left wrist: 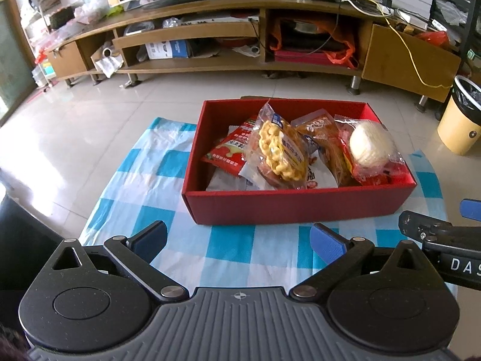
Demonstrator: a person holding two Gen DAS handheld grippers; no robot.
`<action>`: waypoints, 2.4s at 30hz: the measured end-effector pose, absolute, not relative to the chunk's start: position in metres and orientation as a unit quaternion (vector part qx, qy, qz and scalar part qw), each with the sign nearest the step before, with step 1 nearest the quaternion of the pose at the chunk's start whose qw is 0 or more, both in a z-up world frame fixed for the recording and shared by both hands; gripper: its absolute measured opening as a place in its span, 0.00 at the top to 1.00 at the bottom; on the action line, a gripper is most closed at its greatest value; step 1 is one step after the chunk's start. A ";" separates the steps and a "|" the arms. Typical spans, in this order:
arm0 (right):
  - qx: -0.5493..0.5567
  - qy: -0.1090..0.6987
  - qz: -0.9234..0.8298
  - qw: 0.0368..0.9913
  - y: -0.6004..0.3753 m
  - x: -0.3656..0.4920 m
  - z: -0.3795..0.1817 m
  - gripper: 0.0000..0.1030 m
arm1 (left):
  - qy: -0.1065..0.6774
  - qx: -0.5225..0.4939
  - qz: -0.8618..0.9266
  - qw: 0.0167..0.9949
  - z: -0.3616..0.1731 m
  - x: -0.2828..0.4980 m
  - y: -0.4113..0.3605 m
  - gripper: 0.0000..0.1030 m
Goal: Organize snacks
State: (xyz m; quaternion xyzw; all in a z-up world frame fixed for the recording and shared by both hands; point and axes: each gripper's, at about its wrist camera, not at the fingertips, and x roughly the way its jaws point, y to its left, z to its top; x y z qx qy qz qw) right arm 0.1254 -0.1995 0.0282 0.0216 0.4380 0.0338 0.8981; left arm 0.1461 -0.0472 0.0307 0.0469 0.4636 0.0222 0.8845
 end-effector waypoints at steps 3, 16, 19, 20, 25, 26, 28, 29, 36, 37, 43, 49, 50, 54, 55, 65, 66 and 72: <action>0.024 0.438 0.035 0.898 -0.200 0.117 0.028 0.17 | 0.462 0.050 0.018 0.885 0.031 0.138 -0.049 0.01; 0.035 0.437 0.037 0.898 -0.198 0.069 0.027 0.17 | 0.464 0.057 0.006 0.884 0.030 0.096 -0.048 0.01; 0.038 0.439 0.036 0.897 -0.198 0.056 0.026 0.17 | 0.464 0.061 0.002 0.884 0.029 0.085 -0.048 0.01; 0.039 0.439 0.036 0.897 -0.198 0.052 0.025 0.17 | 0.464 0.063 0.001 0.884 0.028 0.082 -0.048 0.01; 0.043 0.441 0.035 0.896 -0.197 0.036 0.023 0.17 | 0.463 0.070 0.000 0.883 0.027 0.067 -0.047 0.01; 0.043 0.441 0.035 0.896 -0.197 0.036 0.023 0.17 | 0.463 0.071 -0.001 0.883 0.027 0.065 -0.047 0.01; 0.042 0.443 0.036 0.895 -0.196 0.031 0.021 0.17 | 0.464 0.072 -0.001 0.883 0.026 0.061 -0.047 0.01; 0.040 0.443 0.036 0.895 -0.196 0.028 0.020 0.17 | 0.465 0.072 -0.002 0.882 0.025 0.060 -0.046 0.01; 0.028 0.442 0.036 0.896 -0.191 0.020 0.019 0.17 | 0.467 0.075 0.000 0.881 0.022 0.056 -0.045 0.01; 0.028 0.443 0.036 0.895 -0.191 0.020 0.018 0.17 | 0.467 0.075 0.000 0.881 0.022 0.056 -0.045 0.01; 0.027 0.445 0.037 0.894 -0.192 0.022 0.018 0.17 | 0.467 0.077 0.001 0.881 0.021 0.056 -0.045 0.01; 0.027 0.447 0.037 0.893 -0.191 0.022 0.017 0.17 | 0.466 0.081 0.002 0.881 0.020 0.055 -0.045 0.02; 0.027 0.447 0.037 0.893 -0.191 0.022 0.017 0.17 | 0.466 0.082 0.002 0.881 0.020 0.055 -0.045 0.02; 0.028 0.448 0.037 0.893 -0.191 0.022 0.017 0.17 | 0.466 0.082 0.002 0.881 0.020 0.055 -0.045 0.02; 0.028 0.448 0.037 0.893 -0.192 0.022 0.016 0.17 | 0.466 0.083 0.002 0.881 0.020 0.055 -0.045 0.02; 0.025 0.449 0.036 0.892 -0.192 0.023 0.015 0.17 | 0.466 0.088 0.004 0.881 0.019 0.054 -0.045 0.02; 0.025 0.449 0.037 0.892 -0.191 0.023 0.014 0.17 | 0.465 0.089 0.004 0.881 0.019 0.054 -0.045 0.02; 0.025 0.449 0.037 0.893 -0.191 0.022 0.013 0.17 | 0.463 0.091 0.005 0.882 0.020 0.053 -0.045 0.02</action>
